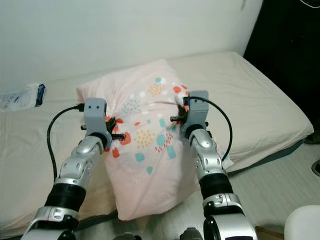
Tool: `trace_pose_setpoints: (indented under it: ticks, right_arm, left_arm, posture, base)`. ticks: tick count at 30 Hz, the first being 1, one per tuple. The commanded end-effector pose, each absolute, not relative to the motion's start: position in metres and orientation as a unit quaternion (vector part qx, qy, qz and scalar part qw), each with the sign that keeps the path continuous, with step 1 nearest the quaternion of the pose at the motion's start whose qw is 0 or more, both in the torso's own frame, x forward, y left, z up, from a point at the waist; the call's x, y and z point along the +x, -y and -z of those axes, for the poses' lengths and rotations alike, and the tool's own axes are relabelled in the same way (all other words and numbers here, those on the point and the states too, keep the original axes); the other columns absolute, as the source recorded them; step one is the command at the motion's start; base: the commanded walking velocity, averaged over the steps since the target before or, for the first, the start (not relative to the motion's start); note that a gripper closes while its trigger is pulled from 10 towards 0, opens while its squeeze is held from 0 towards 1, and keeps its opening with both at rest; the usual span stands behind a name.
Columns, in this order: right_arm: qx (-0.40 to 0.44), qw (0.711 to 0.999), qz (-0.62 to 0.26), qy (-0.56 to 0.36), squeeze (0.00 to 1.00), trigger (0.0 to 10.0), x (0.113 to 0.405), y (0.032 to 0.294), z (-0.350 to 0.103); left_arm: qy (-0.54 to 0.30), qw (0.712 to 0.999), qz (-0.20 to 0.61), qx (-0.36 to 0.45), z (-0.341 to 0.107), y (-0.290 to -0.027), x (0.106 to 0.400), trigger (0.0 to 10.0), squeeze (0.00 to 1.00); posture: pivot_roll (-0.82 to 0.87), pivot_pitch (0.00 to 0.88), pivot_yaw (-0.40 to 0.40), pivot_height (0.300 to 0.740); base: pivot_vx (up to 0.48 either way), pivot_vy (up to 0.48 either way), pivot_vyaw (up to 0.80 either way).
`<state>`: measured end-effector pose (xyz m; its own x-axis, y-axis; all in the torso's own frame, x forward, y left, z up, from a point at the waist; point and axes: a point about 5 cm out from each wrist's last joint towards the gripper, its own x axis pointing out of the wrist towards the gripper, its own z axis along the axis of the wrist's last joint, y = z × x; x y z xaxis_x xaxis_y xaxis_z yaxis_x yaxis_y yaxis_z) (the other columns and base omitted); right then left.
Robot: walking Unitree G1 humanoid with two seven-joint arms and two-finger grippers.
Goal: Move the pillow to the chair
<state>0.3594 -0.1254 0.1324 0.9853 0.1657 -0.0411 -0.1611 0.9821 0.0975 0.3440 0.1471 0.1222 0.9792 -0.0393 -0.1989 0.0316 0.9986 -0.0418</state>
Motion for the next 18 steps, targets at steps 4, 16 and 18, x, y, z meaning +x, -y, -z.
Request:
trace_pose_setpoints:
  ticks: [4, 16, 18]
  right_arm:
    - [0.057, 0.996, -0.071, -0.009, 0.0, 10.0, 0.356, 0.132, -0.133]
    - [0.028, 0.996, -0.079, -0.033, 0.0, 10.0, 0.351, 0.142, -0.116]
    - [0.024, 0.996, -0.077, -0.036, 0.0, 10.0, 0.35, 0.143, -0.114]
  left_arm:
    - [-0.088, 0.996, 0.018, -0.01, -0.128, -0.148, 0.347, 10.0, 0.0]
    - [-0.098, 0.995, 0.036, -0.002, -0.116, -0.133, 0.342, 10.0, 0.0]
    - [-0.102, 0.994, 0.038, 0.0, -0.113, -0.132, 0.341, 10.0, 0.0]
  posture:
    - [0.02, 0.088, -0.038, 0.74]
    - [-0.01, 0.078, -0.033, 0.74]
    - [-0.01, 0.075, -0.032, 0.74]
  base:
    - [0.0, 0.0, 0.0]
    - [0.0, 0.0, 0.0]
    - [0.0, 0.0, 0.0]
